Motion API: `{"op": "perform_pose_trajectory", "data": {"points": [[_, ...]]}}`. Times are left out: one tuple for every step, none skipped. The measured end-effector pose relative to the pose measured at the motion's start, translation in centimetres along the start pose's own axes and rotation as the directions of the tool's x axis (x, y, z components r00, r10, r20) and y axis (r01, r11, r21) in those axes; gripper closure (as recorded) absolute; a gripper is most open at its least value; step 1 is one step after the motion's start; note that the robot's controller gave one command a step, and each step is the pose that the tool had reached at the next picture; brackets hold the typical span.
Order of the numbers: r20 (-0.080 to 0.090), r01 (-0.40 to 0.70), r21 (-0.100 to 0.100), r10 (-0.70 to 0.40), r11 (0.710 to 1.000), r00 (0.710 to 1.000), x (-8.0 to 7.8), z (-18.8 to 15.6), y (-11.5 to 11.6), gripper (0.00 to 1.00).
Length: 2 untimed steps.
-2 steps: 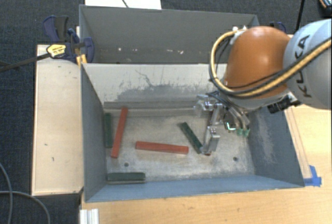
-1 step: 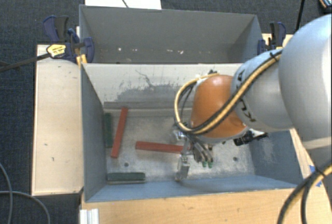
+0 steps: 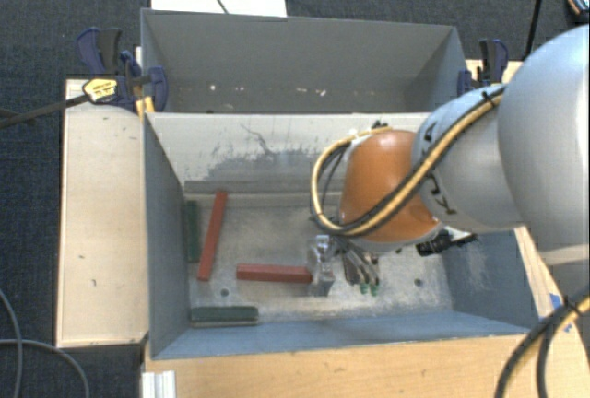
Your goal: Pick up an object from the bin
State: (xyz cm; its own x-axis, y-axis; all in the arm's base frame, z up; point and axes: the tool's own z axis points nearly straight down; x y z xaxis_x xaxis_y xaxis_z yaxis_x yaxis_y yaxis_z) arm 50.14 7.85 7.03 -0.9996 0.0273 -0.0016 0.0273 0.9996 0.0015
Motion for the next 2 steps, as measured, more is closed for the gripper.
{"op": "perform_pose_trajectory", "data": {"points": [[0.003, -0.046, -0.002, 0.046, 0.999, 0.999, -0.5, -2.6, 4.3, 1.0], [0.009, -0.09, -0.002, 0.09, 0.996, 0.996, -2.7, -17.3, 4.3, 1.0]]}}
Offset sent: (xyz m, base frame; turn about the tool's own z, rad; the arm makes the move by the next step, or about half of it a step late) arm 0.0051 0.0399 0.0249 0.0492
